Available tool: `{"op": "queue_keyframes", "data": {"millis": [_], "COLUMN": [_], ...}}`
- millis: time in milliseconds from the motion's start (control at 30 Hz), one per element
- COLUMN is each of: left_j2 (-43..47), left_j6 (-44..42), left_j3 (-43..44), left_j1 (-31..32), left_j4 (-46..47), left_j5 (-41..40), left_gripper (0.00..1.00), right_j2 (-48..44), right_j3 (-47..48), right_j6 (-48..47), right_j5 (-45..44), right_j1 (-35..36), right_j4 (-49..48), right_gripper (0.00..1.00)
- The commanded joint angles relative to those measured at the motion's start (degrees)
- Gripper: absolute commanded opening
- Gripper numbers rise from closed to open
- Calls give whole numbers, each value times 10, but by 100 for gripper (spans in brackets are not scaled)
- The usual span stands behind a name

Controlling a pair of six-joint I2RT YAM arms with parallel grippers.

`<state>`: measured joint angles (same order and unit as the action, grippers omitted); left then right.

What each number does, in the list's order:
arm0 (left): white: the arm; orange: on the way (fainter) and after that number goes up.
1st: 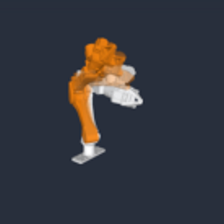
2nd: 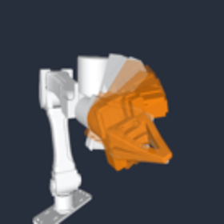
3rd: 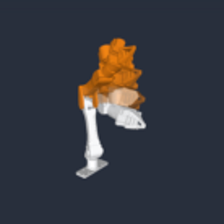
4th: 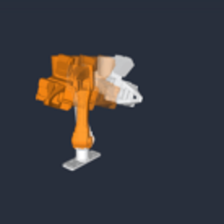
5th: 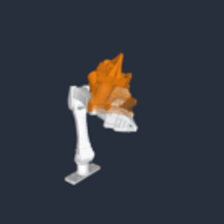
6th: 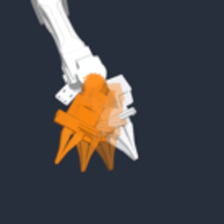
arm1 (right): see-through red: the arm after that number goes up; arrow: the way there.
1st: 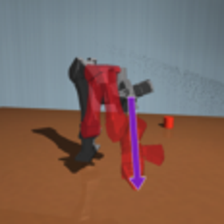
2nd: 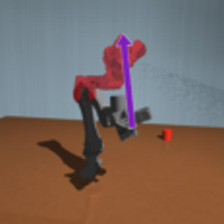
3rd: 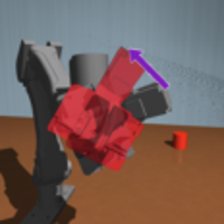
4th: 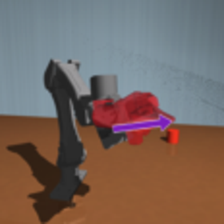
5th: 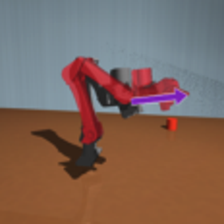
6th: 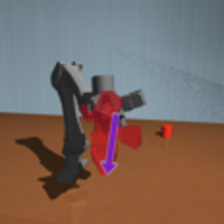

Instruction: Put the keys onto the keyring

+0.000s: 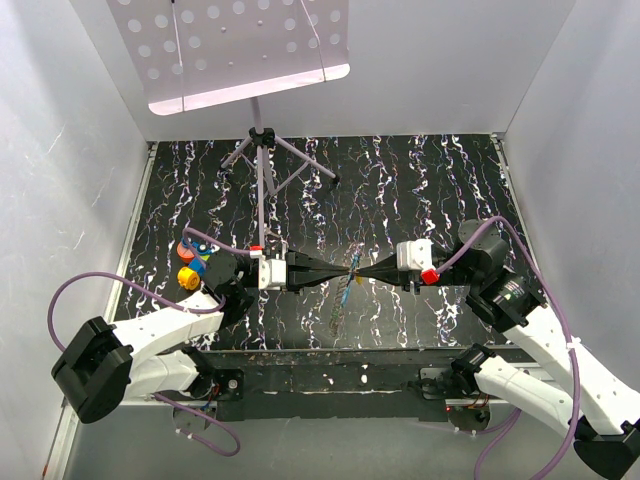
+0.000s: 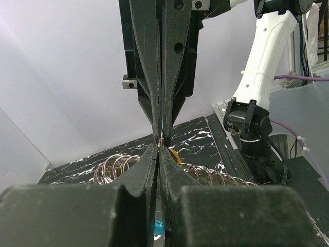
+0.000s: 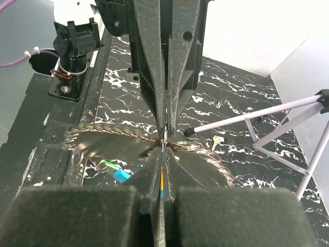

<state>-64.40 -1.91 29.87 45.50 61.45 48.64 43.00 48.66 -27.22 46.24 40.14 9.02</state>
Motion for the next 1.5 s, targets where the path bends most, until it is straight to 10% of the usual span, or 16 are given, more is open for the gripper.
{"op": "queue_keyframes", "data": {"millis": [0,1467], "left_j2": [3,-3], "left_j6": [-6,-16], "left_j3": [22,24], "left_j1": [-1,-1], "left_j4": [-5,-21], "left_j5": [-11,-1], "left_gripper": [0,0], "right_j2": [0,7], "right_j3": [30,32], "right_j6": [2,69], "right_j5": [6,-21], "right_j1": [3,2], "right_j4": [-20,-58], "right_gripper": [1,1]}}
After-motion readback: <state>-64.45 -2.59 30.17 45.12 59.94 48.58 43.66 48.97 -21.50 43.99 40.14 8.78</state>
